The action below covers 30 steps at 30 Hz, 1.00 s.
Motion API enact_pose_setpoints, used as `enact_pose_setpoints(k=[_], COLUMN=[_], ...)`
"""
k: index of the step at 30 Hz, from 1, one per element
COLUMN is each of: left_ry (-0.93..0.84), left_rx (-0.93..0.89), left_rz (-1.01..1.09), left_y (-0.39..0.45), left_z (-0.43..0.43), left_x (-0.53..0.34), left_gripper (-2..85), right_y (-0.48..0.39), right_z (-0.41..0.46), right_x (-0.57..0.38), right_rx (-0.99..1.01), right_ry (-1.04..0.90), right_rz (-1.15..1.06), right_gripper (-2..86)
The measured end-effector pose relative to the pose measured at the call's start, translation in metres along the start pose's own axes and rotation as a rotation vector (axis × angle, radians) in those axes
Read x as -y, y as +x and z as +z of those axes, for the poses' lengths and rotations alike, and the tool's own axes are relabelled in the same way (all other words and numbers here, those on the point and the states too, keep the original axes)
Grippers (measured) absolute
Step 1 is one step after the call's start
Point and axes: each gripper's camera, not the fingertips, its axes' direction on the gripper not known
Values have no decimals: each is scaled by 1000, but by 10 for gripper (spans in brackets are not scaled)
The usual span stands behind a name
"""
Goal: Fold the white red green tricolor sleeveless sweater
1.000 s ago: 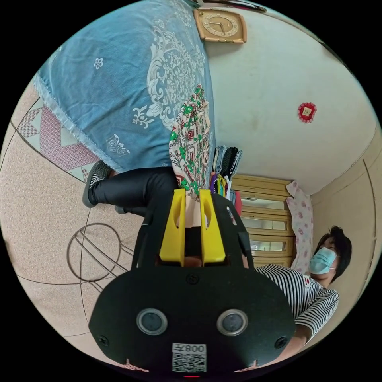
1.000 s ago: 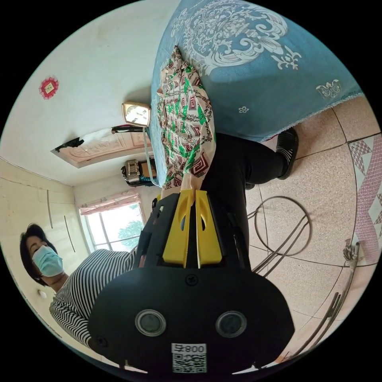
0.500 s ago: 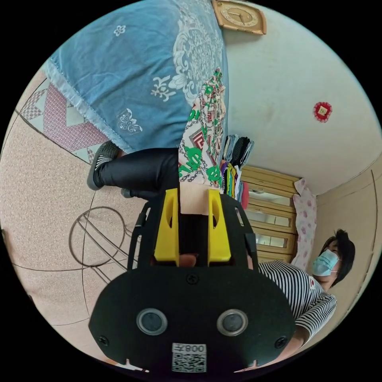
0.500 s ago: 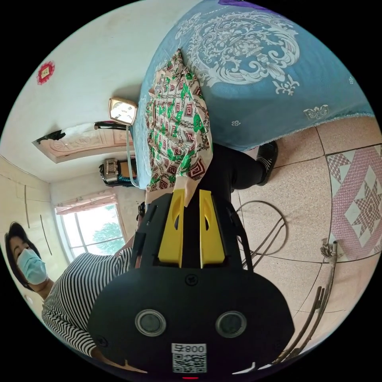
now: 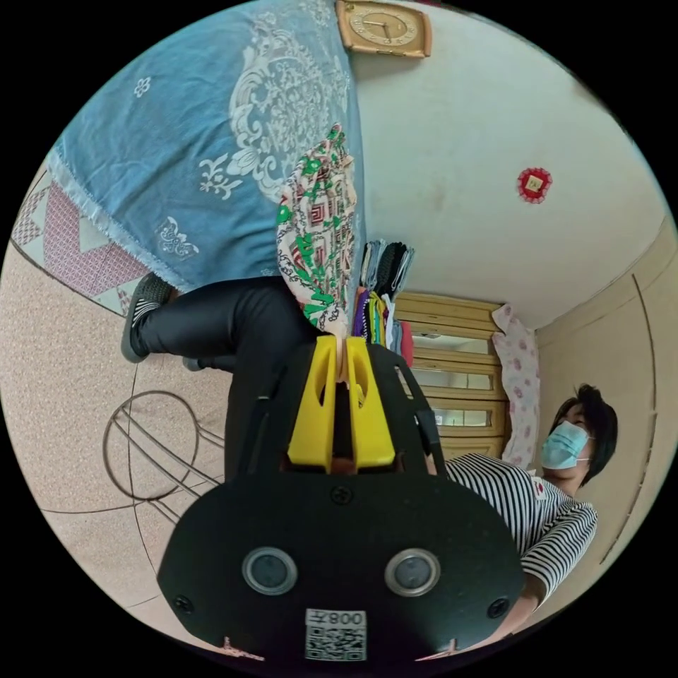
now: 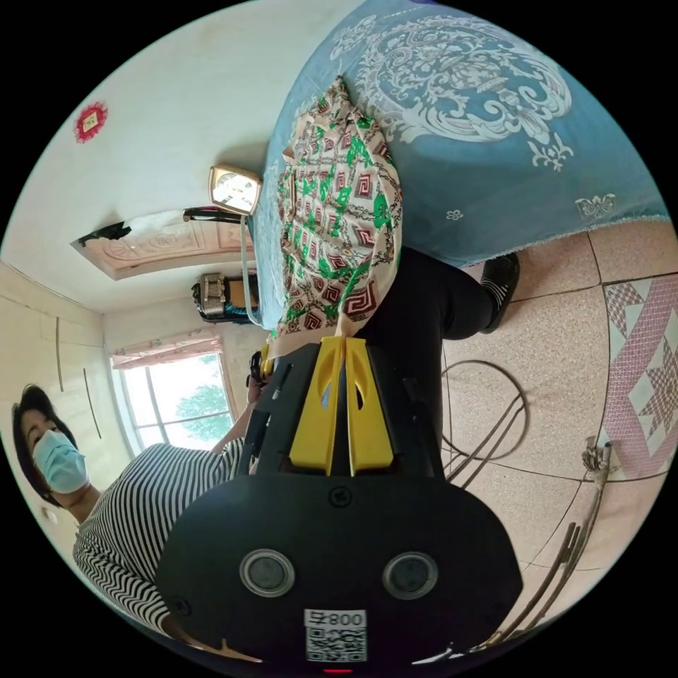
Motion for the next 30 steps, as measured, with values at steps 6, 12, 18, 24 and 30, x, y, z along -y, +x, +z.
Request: enact_pose_setpoints(k=[6,12,18,24,30], left_ry=[16,8,13,43,56], left_rx=[-44,-44,-66,-105,-92], left_rz=[54,82,64,29,106], left_y=[26,47,55,57,93], left_z=[-15,-30,-40,-39,-26], left_x=[6,6,-1,18,88], left_gripper=[25,24,23,24,24], right_y=[-8,-22,-24,-18,-40], right_z=[-42,-71,-85,-95,-113], right_x=[0,-2,-3,10,66], right_rx=[104,107,139,182,209], right_ry=[78,68,42,67,138], right_rz=[-56,-127,-145,-111,-164], right_gripper=[5,3,3,3,3])
